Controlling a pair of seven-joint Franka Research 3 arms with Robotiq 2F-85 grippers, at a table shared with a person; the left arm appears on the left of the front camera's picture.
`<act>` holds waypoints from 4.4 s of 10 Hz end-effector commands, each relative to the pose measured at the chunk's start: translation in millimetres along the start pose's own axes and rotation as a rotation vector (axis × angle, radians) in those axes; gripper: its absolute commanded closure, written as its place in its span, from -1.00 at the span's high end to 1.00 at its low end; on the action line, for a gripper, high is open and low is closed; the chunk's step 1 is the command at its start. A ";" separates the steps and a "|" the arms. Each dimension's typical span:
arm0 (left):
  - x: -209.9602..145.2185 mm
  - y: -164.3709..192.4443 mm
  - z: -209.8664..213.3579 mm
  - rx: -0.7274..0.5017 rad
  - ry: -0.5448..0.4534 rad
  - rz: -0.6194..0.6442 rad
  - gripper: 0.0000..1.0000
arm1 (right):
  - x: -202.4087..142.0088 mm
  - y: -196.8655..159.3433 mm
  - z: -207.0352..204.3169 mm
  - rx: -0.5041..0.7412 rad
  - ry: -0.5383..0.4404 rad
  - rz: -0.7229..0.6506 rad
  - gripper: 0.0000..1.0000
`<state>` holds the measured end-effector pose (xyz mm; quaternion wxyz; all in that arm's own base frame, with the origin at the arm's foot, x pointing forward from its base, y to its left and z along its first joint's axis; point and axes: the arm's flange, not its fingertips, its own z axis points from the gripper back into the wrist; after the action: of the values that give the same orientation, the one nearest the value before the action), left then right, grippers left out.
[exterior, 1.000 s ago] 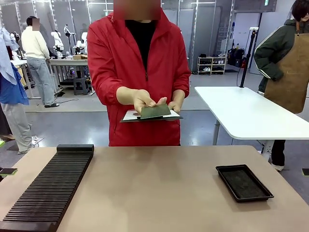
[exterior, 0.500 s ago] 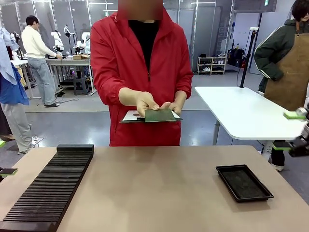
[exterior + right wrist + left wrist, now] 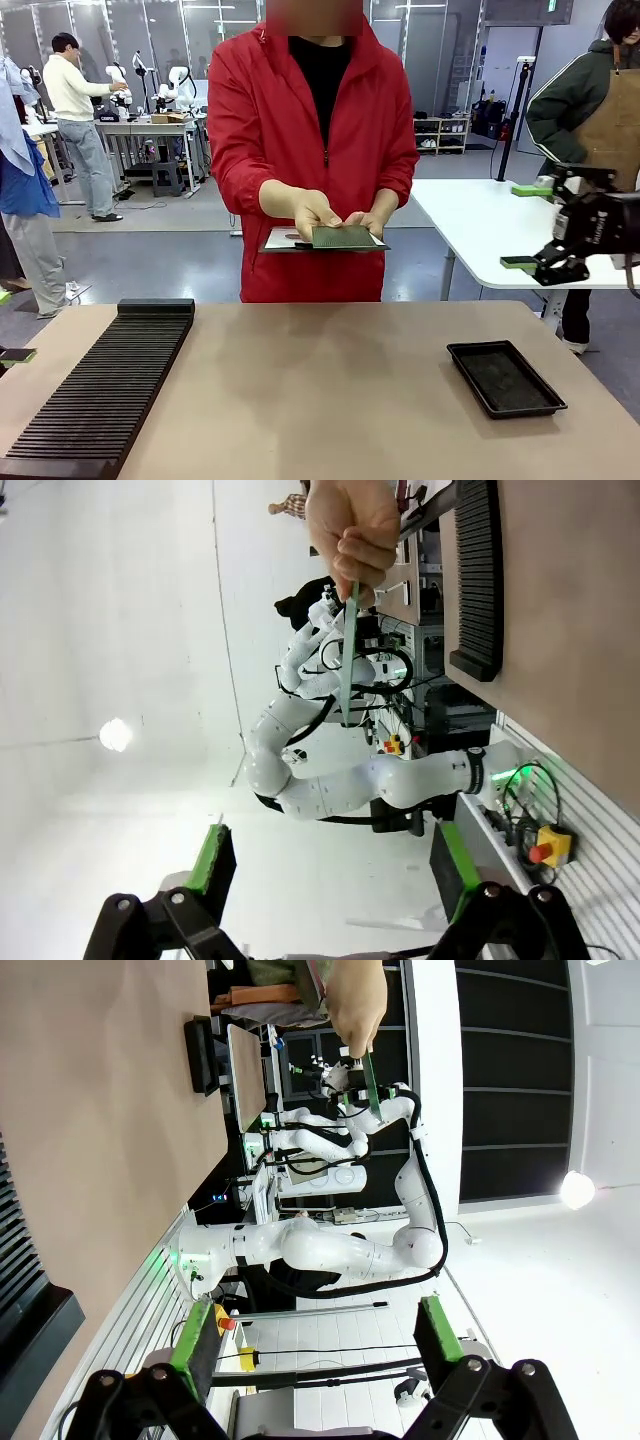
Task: Inspect the PCB.
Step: Pick up the Blank PCB that the human is holding, then place the Blank PCB in the ESD tray.
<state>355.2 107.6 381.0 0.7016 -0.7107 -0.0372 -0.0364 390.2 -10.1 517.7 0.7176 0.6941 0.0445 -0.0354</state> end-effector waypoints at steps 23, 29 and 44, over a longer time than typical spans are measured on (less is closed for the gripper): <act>0.0 -0.7 0.6 0.005 -0.004 0.001 1.00 | 37.2 -11.0 -191.0 0.010 0.158 -0.084 -0.60; 0.0 -0.7 0.6 0.005 -0.004 0.001 1.00 | 33.6 -10.5 -189.6 0.019 0.152 -0.075 -1.00; 0.0 -0.7 0.6 0.005 -0.004 0.001 1.00 | 35.3 -8.9 -186.2 -0.009 0.154 -0.097 -1.00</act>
<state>355.2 107.5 380.9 0.7016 -0.7107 -0.0372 -0.0364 421.9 174.4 497.2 0.7111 0.6905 0.1308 -0.0206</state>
